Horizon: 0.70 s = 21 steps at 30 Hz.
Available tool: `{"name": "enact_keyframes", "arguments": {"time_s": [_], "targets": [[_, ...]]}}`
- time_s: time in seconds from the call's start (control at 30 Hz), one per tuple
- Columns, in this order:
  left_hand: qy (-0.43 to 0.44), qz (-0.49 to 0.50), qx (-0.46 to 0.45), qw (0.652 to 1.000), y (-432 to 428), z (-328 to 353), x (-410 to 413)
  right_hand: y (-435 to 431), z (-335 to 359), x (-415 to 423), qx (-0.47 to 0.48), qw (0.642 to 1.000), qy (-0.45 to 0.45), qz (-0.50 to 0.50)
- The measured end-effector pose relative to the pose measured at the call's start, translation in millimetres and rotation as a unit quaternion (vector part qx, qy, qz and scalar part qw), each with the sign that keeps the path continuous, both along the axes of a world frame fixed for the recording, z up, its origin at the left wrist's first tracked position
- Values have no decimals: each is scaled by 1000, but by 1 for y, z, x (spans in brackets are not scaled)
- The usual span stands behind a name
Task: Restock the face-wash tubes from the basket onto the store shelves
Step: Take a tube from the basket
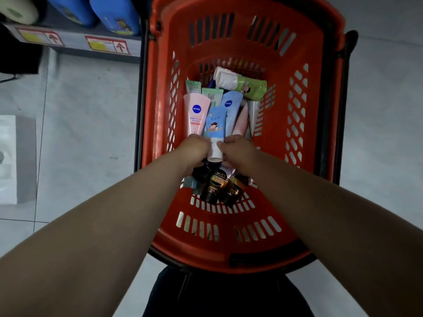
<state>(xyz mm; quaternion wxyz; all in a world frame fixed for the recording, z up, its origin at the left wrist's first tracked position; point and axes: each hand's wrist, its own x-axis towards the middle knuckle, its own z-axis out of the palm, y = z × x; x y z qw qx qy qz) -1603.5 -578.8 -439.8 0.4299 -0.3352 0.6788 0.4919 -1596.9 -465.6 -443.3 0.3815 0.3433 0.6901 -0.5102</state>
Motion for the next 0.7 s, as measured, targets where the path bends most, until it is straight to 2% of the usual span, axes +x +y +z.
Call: {"name": "enact_keyframes", "arguments": {"time_s": [0.2,0.37,0.53,0.7], "targets": [[55,139,15,989,-2,47,17,0,49,8,-64,998,-4,-5],[58,131,89,986,-7,111,30,11,112,18,-91,996,21,3],[102,144,115,978,-16,186,46,12,186,33,-134,991,28,7],[118,162,151,968,-27,231,56,3,237,39,-168,985,50,-4]]}}
